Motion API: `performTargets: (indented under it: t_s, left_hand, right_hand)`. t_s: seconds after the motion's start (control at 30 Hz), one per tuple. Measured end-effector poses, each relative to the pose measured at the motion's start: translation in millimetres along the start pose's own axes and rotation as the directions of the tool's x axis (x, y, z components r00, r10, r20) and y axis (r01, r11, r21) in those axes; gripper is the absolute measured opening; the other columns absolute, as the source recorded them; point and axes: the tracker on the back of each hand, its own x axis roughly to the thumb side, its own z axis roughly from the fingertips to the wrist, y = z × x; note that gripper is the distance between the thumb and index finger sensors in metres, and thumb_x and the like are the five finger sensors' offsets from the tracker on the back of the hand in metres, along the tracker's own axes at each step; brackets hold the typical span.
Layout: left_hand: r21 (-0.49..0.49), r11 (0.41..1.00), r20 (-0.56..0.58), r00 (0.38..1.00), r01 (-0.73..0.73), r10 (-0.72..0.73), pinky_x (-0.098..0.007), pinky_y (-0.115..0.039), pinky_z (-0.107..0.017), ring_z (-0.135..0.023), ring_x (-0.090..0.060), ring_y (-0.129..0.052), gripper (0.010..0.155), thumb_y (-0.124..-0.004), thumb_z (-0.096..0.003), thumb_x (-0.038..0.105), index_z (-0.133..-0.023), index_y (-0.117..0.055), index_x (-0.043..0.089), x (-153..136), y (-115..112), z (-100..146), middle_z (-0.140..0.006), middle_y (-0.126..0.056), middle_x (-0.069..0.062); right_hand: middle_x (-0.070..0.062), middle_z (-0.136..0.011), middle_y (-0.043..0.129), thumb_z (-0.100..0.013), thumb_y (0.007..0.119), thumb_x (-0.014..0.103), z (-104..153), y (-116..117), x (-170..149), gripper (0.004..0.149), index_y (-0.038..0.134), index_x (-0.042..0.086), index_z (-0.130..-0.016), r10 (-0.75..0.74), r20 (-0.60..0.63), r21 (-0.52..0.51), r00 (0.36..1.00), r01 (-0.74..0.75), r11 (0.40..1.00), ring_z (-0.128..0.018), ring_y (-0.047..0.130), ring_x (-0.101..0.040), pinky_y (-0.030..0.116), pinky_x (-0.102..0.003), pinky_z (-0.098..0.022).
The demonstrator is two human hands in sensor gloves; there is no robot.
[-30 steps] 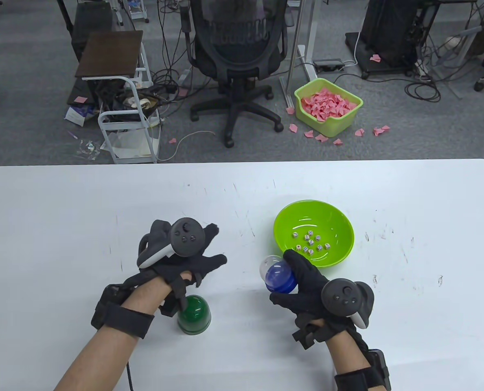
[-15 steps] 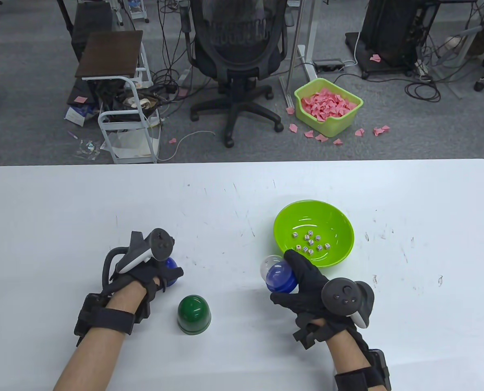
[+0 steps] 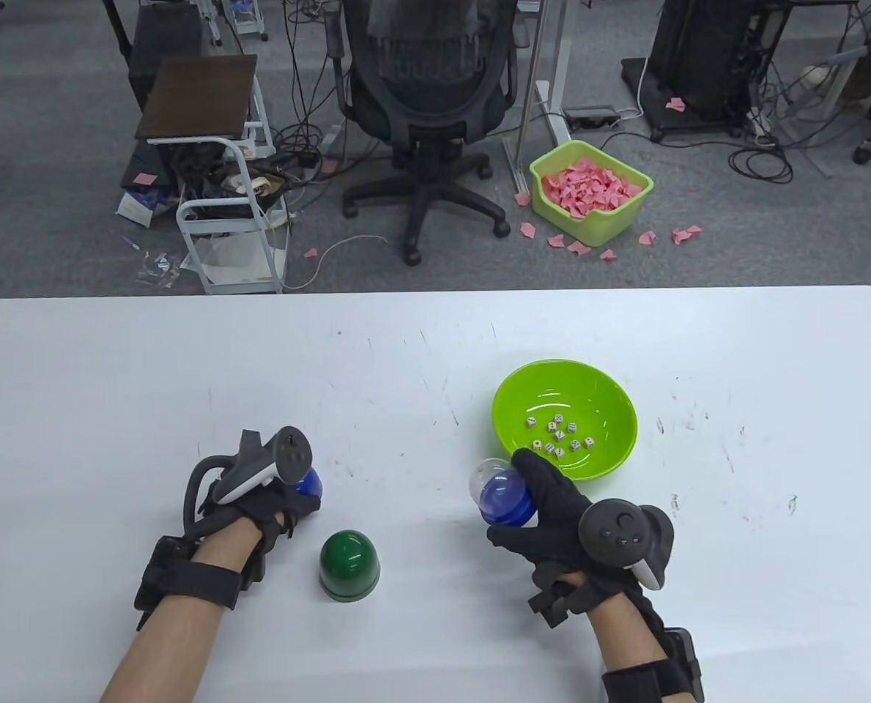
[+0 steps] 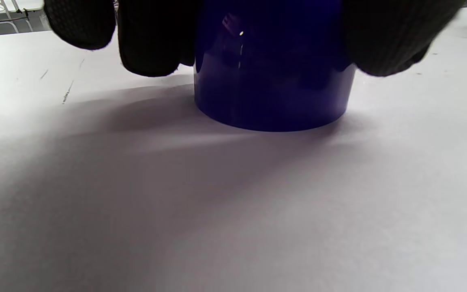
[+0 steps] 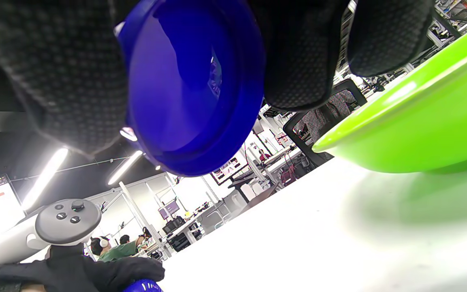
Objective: Pour dice into bowl
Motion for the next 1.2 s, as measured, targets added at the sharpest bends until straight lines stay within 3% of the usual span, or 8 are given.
performTargets:
  t_s: [0.2,0.33,0.63,0.9,1.2]
  left_hand:
    - [0.068,0.996,0.038,0.998,-0.059,0.057,-0.060,-0.066,-0.072,-0.092,-0.040,-0.079,0.089,-0.079,-0.0402,0.066,-0.111,-0.037,0.030,-1.5,12.6,10.0,-0.108,-0.068,-0.016]
    - [0.132,0.982,0.099,0.987,-0.137,0.124,-0.060,-0.066,-0.072,-0.093,-0.040,-0.079,0.089,-0.079,-0.0400,0.066,-0.111,-0.039,0.030,2.3,32.8,22.5,-0.108,-0.069,-0.015]
    - [0.209,0.940,0.294,0.934,-0.269,0.202,-0.061,-0.066,-0.072,-0.093,-0.040,-0.079,0.089,-0.079,-0.0401,0.068,-0.111,-0.040,0.030,35.7,76.2,58.4,-0.108,-0.071,-0.015]
    - [0.157,0.917,0.451,0.853,-0.366,0.263,-0.060,-0.066,-0.072,-0.092,-0.039,-0.080,0.089,-0.077,-0.0405,0.069,-0.111,-0.041,0.029,77.9,89.6,81.8,-0.108,-0.072,-0.015]
    - [0.066,0.899,0.541,0.773,-0.432,0.332,-0.060,-0.067,-0.071,-0.092,-0.040,-0.080,0.089,-0.077,-0.0408,0.069,-0.111,-0.041,0.028,113.3,87.2,86.9,-0.107,-0.072,-0.015]
  right_hand:
    - [-0.027,-0.105,0.070,-0.031,0.101,0.044,-0.2,0.7,0.3,0.096,0.056,0.001,-0.104,0.003,0.004,0.004,1.000,-0.003,1.000,-0.070,0.089,-0.046,0.070,-0.070,-0.058]
    - [-0.028,-0.104,0.070,-0.031,0.101,0.044,0.0,0.8,0.3,0.096,0.056,0.001,-0.104,0.005,0.004,0.005,1.000,-0.005,1.000,-0.070,0.089,-0.046,0.070,-0.070,-0.058]
    - [-0.027,-0.104,0.070,-0.031,0.101,0.044,0.1,3.9,2.9,0.096,0.056,0.001,-0.104,0.019,0.019,0.021,1.000,-0.020,1.000,-0.070,0.090,-0.046,0.070,-0.070,-0.058]
    - [-0.028,-0.104,0.071,-0.031,0.101,0.044,0.2,6.5,5.6,0.096,0.056,0.001,-0.104,0.027,0.032,0.049,0.999,-0.029,0.998,-0.069,0.090,-0.046,0.070,-0.071,-0.058]
    - [-0.028,-0.104,0.071,-0.031,0.101,0.044,0.1,12.3,9.1,0.096,0.057,0.001,-0.104,0.033,0.046,0.081,0.998,-0.036,0.996,-0.069,0.090,-0.046,0.070,-0.071,-0.058]
